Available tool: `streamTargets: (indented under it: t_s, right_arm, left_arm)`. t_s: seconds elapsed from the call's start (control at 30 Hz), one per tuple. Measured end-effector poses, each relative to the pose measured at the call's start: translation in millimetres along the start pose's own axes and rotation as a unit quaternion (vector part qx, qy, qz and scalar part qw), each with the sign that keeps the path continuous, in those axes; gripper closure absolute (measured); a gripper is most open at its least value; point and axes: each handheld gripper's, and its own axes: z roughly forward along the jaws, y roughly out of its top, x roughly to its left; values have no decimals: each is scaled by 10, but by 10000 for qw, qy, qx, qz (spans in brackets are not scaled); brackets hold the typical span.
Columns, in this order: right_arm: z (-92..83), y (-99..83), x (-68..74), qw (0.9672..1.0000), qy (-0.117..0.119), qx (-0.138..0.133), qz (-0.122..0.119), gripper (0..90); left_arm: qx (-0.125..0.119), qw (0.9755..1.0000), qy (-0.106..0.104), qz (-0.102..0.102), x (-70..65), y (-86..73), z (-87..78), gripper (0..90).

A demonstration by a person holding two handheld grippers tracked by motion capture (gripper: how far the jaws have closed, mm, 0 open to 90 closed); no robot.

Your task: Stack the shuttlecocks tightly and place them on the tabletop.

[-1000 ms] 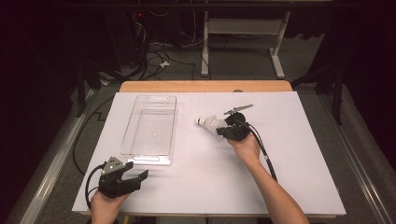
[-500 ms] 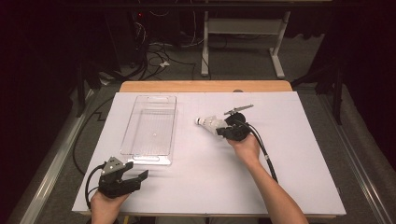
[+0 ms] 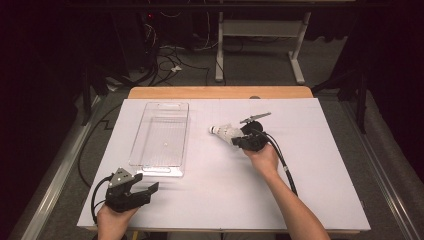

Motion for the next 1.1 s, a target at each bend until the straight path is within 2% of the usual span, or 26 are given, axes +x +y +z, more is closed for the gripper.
streamTargets:
  t_s: [0.33,0.53,0.8,1.1]
  right_arm:
    - [18,-5,4,10000,5,13,20,872]
    - [24,-19,-20,9999,16,49,100,775]
    - [10,-35,-22,9999,36,58,120,732]
    - [17,-46,15,9999,53,108,115,637]
  left_arm:
    - [9,10000,-1,7,2,0,-2,312]
    - [10,10000,-6,3,2,-1,-3,312]
    - [13,10000,2,3,1,1,0,312]
    - [29,10000,-61,-22,13,8,18,311]
